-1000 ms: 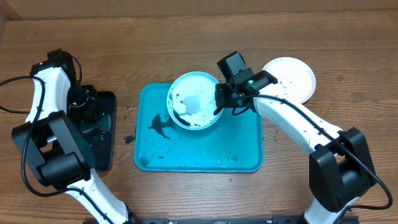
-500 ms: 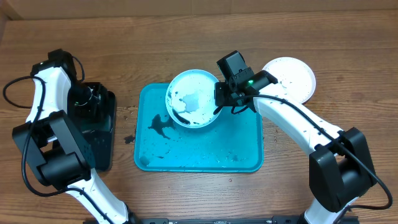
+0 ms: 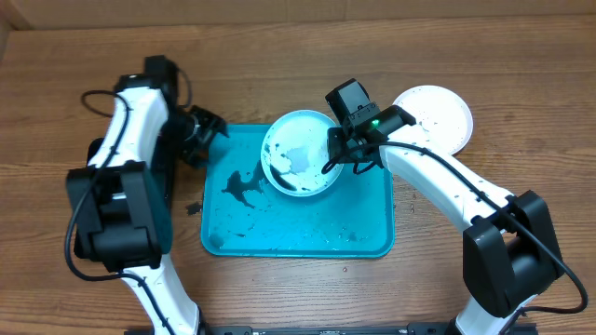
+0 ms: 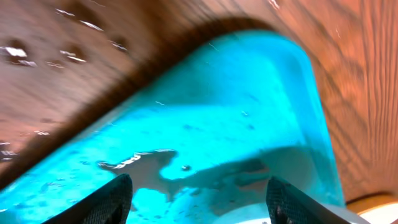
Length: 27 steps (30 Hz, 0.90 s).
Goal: Clean dirty plates on tray and stack at the side
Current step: 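Lift the light-blue-rimmed plate off the teal tray with the right gripper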
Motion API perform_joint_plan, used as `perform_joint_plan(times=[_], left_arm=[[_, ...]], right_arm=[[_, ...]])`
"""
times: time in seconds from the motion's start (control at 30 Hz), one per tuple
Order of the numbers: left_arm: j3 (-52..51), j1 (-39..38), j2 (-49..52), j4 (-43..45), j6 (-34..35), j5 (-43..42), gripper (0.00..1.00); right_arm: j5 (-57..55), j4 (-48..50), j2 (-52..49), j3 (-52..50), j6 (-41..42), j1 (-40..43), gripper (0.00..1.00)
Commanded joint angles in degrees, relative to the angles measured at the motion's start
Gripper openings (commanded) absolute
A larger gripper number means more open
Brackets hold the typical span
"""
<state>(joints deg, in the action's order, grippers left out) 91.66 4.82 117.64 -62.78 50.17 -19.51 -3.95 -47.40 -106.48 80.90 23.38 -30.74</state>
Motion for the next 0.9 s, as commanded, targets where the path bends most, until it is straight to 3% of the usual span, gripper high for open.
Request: perform_joint_plan(times=[0.0,0.07,0.17,0.2,0.47,0.7,0.87], left_arm=[[-0.4,-2.4,-1.2,1.5,-2.6,3.1,0.7],[-0.4,-3.0,-1.2,2.1,-2.6,5.4,0.7],[-0.4,-2.9,-1.2,2.4,-2.6,8.6,0.98],[-0.4,-2.8,-1.2,2.6,-2.6,9.5,1.0],[-0.4,-2.2,-1.2,3.3,-2.6,15.3,1.0],[-0.4,-2.2,-1.2,5.9,-2.6,15.6,1.0],[-0.4,-2.2,-1.2,7.2,-2.6,15.6,1.0]], right_arm=[[-1.6,-1.4,0.4,2.5,-1.4,0.2,0.03],[-1.6,-2.4,0.4,2.9,-2.9,0.0,0.04],[-3.0,-4.4,0.4,3.7,-4.3,-0.5,0.04],[-4.2,-5.0,0.4,4.0,-4.3,-0.8,0.04],[-14.0,-10.2,0.5,7.3,-5.8,-4.5,0.04],[-36.1,-16.3,0.5,9.5,-5.8,-11.0,0.04],[-44.6,-17.4,0.5,9.6,-5.8,-14.8,0.04]])
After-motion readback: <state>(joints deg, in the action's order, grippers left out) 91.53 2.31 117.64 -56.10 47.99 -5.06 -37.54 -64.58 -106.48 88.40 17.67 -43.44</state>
